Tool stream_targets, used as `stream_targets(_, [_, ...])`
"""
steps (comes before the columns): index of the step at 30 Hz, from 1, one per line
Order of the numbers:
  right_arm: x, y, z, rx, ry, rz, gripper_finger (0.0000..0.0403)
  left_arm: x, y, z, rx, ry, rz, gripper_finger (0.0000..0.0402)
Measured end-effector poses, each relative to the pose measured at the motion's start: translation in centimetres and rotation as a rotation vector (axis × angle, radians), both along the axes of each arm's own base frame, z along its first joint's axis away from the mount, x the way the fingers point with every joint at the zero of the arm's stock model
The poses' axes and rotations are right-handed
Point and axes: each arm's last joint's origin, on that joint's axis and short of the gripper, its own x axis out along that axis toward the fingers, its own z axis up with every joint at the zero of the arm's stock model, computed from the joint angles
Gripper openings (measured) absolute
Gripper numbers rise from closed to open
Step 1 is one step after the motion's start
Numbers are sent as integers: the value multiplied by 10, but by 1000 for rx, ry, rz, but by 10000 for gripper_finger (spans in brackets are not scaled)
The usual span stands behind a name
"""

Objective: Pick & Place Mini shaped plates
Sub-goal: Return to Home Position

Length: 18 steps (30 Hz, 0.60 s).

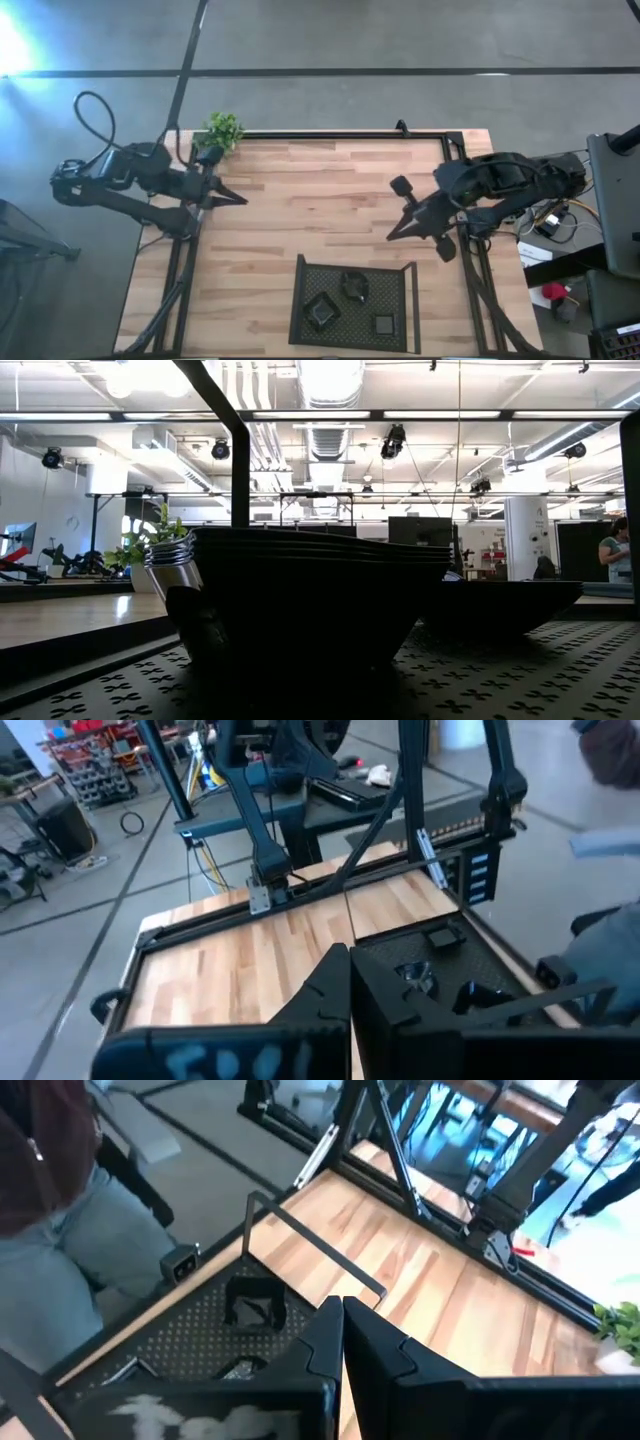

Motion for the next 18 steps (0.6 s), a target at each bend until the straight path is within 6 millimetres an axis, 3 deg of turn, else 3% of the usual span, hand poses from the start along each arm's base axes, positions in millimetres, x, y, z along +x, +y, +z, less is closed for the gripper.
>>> stream_targets(8, [-36, -9, -23, 67, -85, -19, 8, -33, 4, -26, -61, -53, 15, 0])
stream_targets(18, [-79, -20, -45, 126, -200, -27, 8, -64, 9, -42, -73, -196, 34, 0])
